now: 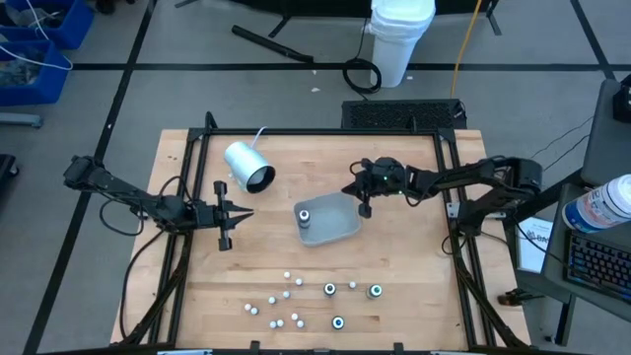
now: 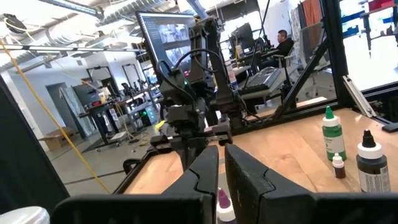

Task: Pick & Place food coloring
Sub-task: Adjust the gray bin

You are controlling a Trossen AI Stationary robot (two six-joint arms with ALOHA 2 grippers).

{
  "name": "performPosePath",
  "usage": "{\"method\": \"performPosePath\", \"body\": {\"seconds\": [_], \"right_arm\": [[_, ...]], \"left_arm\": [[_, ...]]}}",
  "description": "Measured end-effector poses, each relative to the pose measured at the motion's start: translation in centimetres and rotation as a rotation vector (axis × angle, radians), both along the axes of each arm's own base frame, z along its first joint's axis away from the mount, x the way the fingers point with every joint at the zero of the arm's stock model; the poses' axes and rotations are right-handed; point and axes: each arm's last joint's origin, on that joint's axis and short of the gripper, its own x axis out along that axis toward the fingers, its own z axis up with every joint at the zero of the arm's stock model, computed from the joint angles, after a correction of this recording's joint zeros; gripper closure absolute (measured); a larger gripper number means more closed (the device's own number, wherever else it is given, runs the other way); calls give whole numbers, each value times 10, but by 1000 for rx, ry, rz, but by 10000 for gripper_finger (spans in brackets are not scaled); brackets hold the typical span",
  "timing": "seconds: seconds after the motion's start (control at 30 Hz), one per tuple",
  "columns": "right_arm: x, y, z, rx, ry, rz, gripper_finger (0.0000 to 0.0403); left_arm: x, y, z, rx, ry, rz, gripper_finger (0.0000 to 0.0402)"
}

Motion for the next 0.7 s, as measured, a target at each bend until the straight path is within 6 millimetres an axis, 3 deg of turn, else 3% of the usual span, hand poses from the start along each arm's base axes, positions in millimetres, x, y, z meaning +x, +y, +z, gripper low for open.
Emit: {"method": "performPosePath", "body": {"seconds": [0.7], "right_arm": [[6,27,-2,86,17,23,403]], "left_arm": [[0,0,0,-3,3,0,364]]}}
